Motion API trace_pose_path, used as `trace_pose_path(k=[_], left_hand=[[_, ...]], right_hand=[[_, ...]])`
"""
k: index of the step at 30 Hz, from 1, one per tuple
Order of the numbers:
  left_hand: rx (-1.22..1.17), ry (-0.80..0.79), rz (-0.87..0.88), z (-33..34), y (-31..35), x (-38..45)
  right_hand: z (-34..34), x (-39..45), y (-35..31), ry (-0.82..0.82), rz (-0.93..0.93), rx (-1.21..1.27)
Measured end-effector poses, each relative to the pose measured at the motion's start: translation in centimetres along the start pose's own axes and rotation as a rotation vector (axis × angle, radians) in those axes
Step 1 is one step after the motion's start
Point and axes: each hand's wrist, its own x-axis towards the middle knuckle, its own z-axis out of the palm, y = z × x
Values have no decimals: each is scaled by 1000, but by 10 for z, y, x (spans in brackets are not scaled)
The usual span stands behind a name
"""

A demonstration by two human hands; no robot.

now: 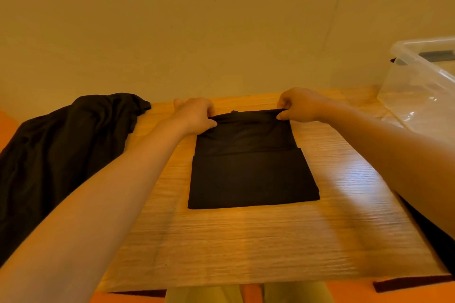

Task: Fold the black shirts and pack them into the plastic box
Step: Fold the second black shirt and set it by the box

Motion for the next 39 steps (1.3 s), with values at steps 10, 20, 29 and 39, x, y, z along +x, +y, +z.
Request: trace_pose_path(k=[10,20,29,39], left_hand=[[-366,225,281,-36,-17,-86],[-205,360,593,31,-26,-179],[-300,450,579,24,-23,-186],[-19,-77,189,57,47,-156]], right_hand=[[-24,-91,-8,242,-278,194],[32,-177,20,269,-466,52],[43,-184,17,355,-522,61],[89,-142,-28,23,-323,-162]])
